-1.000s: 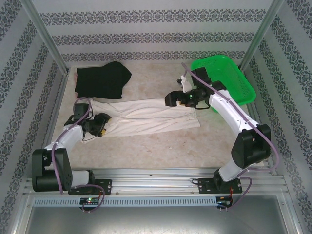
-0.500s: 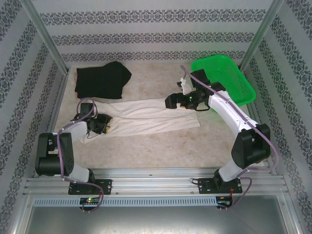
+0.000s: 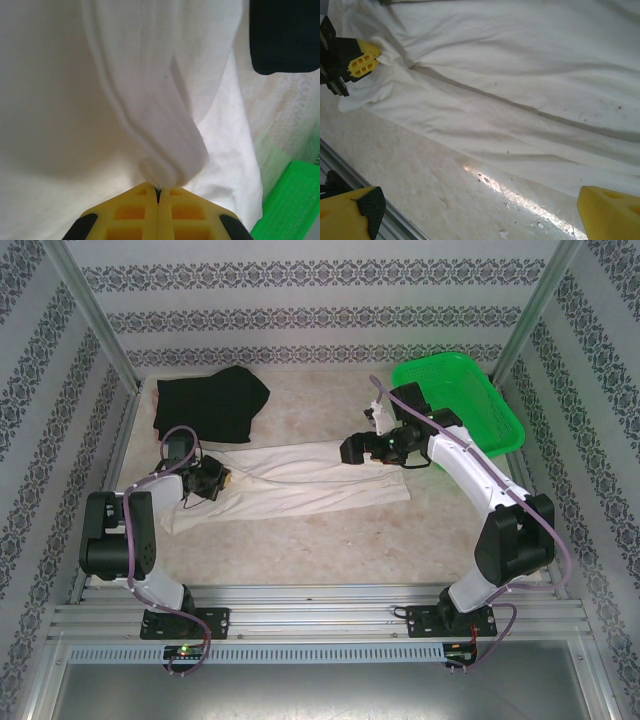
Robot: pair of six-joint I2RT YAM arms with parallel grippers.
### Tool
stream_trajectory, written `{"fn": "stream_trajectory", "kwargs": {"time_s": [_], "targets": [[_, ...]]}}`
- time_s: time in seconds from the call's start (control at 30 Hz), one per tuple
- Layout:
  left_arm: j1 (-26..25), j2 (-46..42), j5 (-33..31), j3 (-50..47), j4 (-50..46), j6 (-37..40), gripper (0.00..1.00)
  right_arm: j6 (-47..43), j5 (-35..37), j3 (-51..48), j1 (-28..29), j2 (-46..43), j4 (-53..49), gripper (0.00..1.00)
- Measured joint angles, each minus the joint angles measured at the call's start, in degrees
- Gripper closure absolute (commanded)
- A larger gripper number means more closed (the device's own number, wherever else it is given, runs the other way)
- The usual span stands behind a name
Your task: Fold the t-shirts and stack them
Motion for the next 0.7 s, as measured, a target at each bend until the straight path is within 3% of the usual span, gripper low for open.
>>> {"fn": "stream_trajectory", "kwargs": {"time_s": [0.37, 0.4, 0.5, 0.57, 0.7], "targets": [[0.0, 9.1, 2.4, 9.2, 1.4, 0.7, 1.00, 0.0, 1.0, 0.0, 0.0, 0.0, 0.0, 0.02], [0.0, 10.1, 2.8, 9.9, 1.9, 0.7, 0.94, 0.0, 1.0, -0.1, 0.0, 0.0, 0.0, 0.02], [0.0, 11.9, 3.9, 10.7, 4.2, 0.9, 0.62, 0.0, 1.0, -0.4, 0.0, 0.0, 0.1, 0.02], [0.0, 12.1, 4.3, 10.7, 5.2, 0.6, 0.47, 0.1, 1.0, -0.8, 0.0, 0.0, 0.1, 0.02], [0.1, 8.5, 4.3, 9.9, 5.9, 0.7, 0.34, 0.6, 1.7, -1.4, 0.0, 0.2, -0.3, 0.02]]}}
